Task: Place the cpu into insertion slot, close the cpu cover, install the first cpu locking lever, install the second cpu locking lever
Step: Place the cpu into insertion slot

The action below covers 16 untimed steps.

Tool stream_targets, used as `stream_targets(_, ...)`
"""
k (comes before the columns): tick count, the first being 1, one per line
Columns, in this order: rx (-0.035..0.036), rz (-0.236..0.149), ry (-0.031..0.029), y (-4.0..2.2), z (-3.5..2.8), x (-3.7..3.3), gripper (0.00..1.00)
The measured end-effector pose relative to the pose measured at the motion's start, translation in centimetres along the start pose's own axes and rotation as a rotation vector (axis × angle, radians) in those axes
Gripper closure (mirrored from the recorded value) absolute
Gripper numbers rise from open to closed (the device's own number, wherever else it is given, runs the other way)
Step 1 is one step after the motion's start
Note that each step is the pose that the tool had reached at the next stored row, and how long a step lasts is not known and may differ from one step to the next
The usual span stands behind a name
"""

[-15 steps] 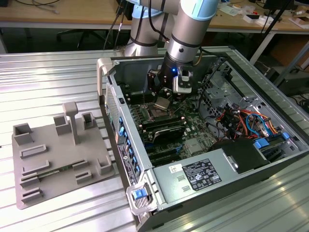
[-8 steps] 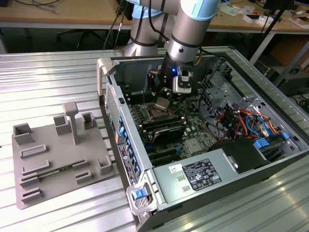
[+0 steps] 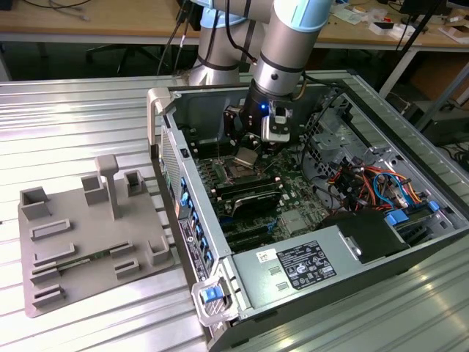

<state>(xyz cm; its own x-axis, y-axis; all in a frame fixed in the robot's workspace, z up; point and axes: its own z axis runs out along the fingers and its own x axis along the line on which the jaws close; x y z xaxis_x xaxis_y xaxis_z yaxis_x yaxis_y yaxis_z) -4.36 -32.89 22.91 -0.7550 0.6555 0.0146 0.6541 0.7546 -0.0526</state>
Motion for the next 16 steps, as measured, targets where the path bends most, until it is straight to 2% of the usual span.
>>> stream_targets(16, -0.0003, 0.019, 0.0010, 0.01, 0.12, 0.00, 0.45)
